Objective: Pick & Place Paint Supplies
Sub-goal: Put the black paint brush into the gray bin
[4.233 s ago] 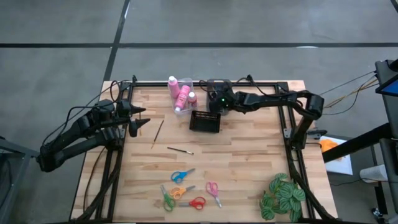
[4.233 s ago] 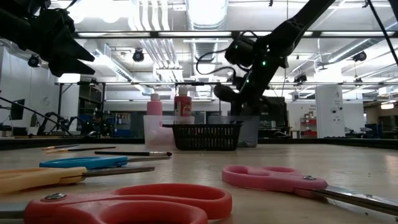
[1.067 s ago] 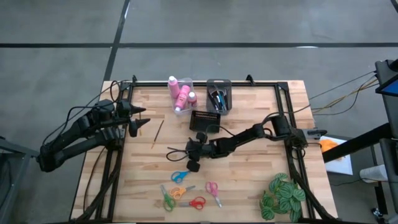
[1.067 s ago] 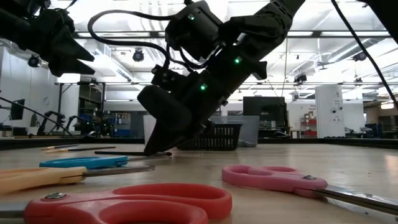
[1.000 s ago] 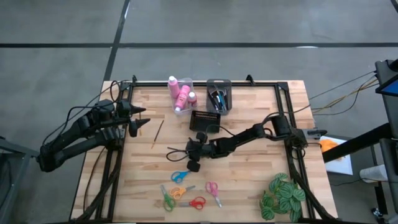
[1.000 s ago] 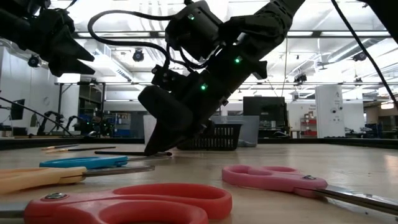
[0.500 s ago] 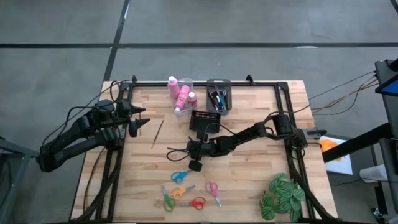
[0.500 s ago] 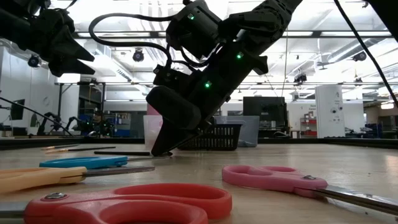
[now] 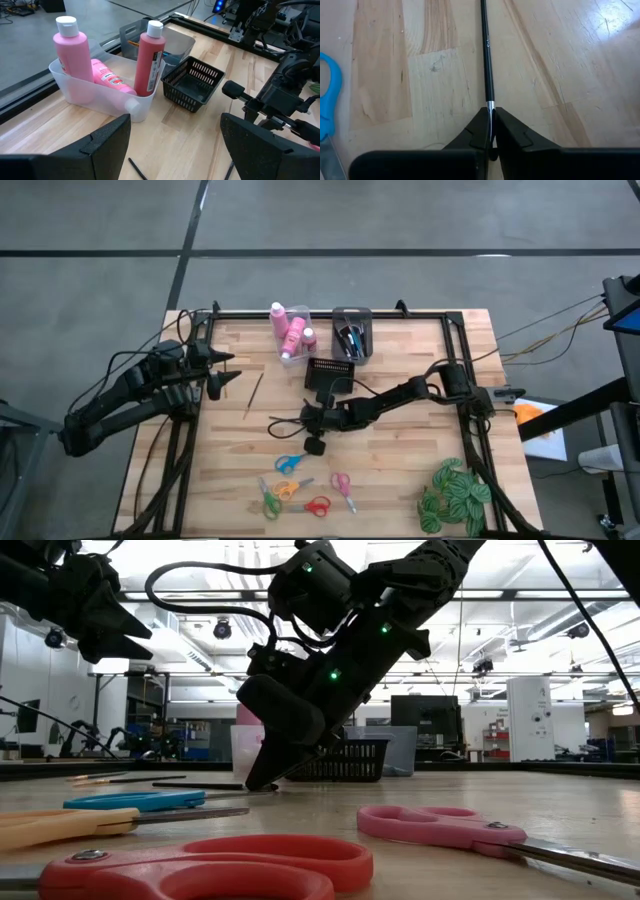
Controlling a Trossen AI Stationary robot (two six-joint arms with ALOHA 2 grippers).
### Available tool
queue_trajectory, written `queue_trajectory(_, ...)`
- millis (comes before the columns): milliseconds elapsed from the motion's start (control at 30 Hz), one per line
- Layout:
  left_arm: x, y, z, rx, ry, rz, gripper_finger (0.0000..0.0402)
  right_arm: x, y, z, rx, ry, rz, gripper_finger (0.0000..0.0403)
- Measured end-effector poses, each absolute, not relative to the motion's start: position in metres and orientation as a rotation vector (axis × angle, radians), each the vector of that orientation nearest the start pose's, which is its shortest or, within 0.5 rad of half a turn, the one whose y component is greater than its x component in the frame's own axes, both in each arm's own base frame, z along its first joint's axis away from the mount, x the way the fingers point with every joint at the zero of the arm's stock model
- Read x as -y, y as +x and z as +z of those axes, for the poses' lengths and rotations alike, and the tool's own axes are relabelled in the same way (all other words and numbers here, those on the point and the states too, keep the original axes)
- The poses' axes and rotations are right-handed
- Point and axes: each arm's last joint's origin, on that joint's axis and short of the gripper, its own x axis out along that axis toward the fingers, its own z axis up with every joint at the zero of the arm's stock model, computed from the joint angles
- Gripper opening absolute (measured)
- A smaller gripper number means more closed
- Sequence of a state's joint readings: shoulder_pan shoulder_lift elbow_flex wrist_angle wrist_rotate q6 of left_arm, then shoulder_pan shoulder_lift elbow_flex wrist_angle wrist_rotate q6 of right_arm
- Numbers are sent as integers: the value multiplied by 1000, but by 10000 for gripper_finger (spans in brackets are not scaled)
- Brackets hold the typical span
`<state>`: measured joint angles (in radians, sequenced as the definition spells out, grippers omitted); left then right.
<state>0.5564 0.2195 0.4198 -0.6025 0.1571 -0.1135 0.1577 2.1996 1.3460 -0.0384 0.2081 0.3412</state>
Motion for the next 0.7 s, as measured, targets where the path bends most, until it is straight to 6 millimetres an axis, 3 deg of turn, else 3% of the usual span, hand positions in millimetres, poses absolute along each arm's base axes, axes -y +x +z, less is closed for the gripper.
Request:
queue_trajectory(433, -38, 70, 231, -357, -252, 416, 311, -66, 443, 118, -820, 171, -167, 16)
queue_trajectory(700, -38, 70, 231, -357, -252, 415, 311, -65, 443, 152, -732, 186, -170, 16)
